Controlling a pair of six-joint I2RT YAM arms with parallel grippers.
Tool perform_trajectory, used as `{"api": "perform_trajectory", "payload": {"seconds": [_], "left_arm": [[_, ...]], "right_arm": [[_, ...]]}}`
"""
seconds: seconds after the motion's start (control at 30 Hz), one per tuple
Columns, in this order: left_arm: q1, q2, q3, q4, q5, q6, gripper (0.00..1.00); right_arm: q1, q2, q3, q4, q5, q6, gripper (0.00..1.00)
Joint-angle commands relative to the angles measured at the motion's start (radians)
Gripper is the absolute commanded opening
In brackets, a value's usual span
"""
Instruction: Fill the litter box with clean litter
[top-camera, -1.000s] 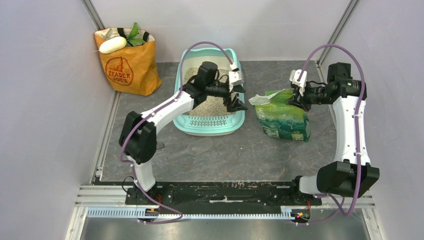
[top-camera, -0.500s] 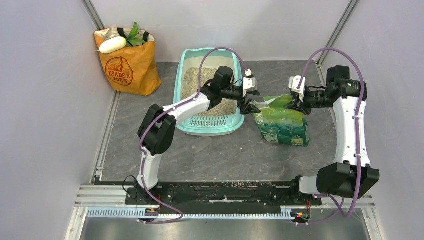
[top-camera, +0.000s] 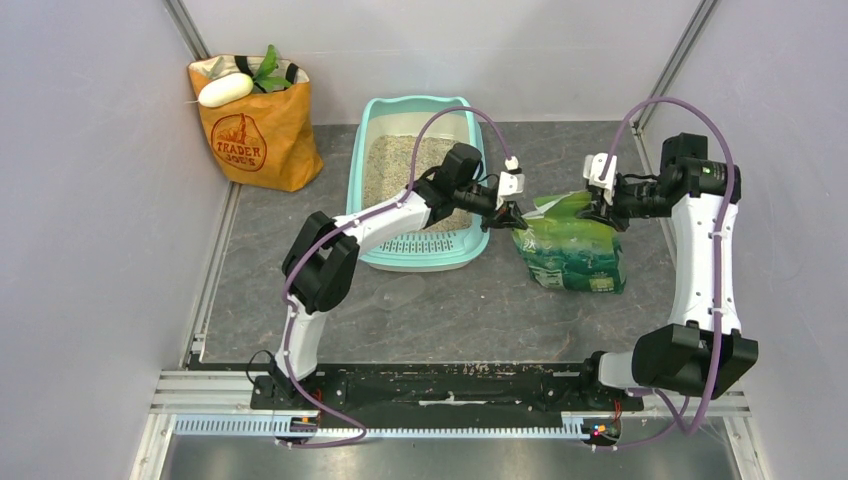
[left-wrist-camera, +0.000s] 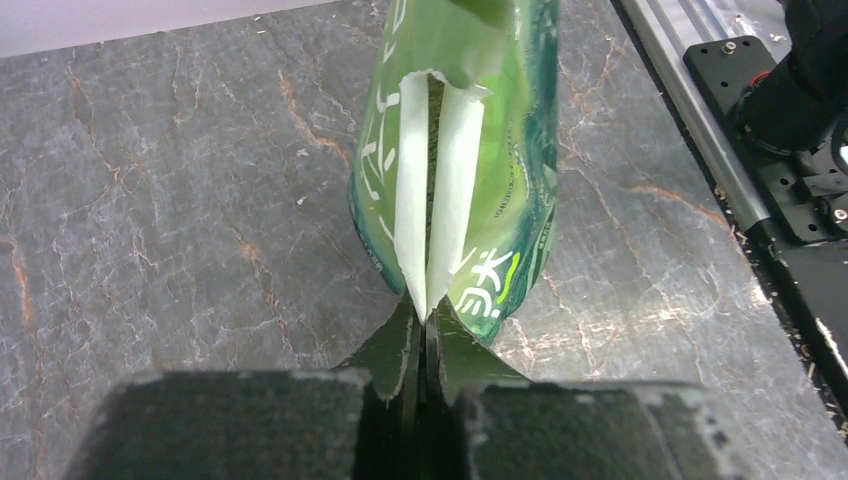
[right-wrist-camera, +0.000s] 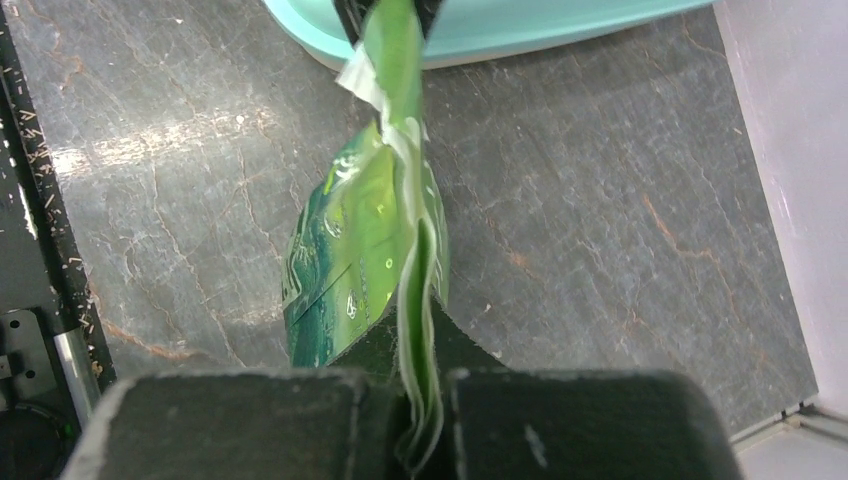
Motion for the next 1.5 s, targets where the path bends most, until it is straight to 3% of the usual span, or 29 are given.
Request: {"api": "perform_trajectory", "payload": {"seconds": [0.0, 0.07, 0.1, 0.17, 0.4, 0.57, 0.7, 0.8, 0.97, 1.1, 1.27, 1.37, 1.47], "left_arm": [[0.001, -0.127, 0.000, -0.079, -0.065, 0.045, 0.02], [-0.007, -0.112, 0.027, -0.161, -0.097, 0.114, 0.02], [-0.014, -0.101, 0.032, -0.186, -0.121, 0.153, 0.02], [-0.024, -0.084, 0.031, -0.207, -0.148, 0.200, 0.02], [-0.053, -0.085, -0.012, -0.114, -0.240, 0.251, 0.02], [-0.066, -0.101, -0.035, -0.089, -0.272, 0.308, 0.02], [-0.089, -0.133, -0.081, -0.048, -0.287, 0.354, 0.02], [-0.110, -0.154, -0.111, 0.004, -0.331, 0.369, 0.02], [-0.135, -0.186, -0.137, 0.078, -0.403, 0.376, 0.02], [-0.159, -0.203, -0.167, 0.144, -0.495, 0.411, 0.02], [-0.198, -0.219, -0.216, 0.213, -0.583, 0.495, 0.02], [-0.203, -0.231, -0.229, 0.232, -0.596, 0.499, 0.02], [-0.207, -0.239, -0.247, 0.270, -0.631, 0.501, 0.02]], "right_arm": [[-0.092, -0.004, 0.030, -0.042, -0.008, -0.082, 0.08], [-0.126, 0.015, 0.050, -0.130, 0.015, -0.132, 0.27], [-0.134, 0.031, 0.073, -0.187, 0.027, -0.140, 0.44], [-0.140, 0.051, 0.122, -0.267, 0.025, -0.091, 0.60], [-0.142, 0.016, 0.236, -0.320, -0.054, 0.257, 0.79], [-0.142, -0.024, 0.307, -0.293, -0.097, 0.364, 0.85], [-0.142, -0.041, 0.313, 0.010, -0.099, 0.719, 0.87], [-0.142, -0.026, 0.299, 0.112, -0.115, 0.806, 0.89], [-0.117, 0.060, 0.254, 0.043, -0.110, 0.716, 0.86], [-0.055, 0.132, 0.197, -0.097, -0.030, 0.528, 0.80], [-0.003, 0.185, 0.145, -0.161, 0.049, 0.427, 0.74], [0.000, 0.197, 0.109, -0.180, 0.107, 0.366, 0.60], [0.001, 0.184, 0.053, -0.174, 0.181, 0.316, 0.55]]}}
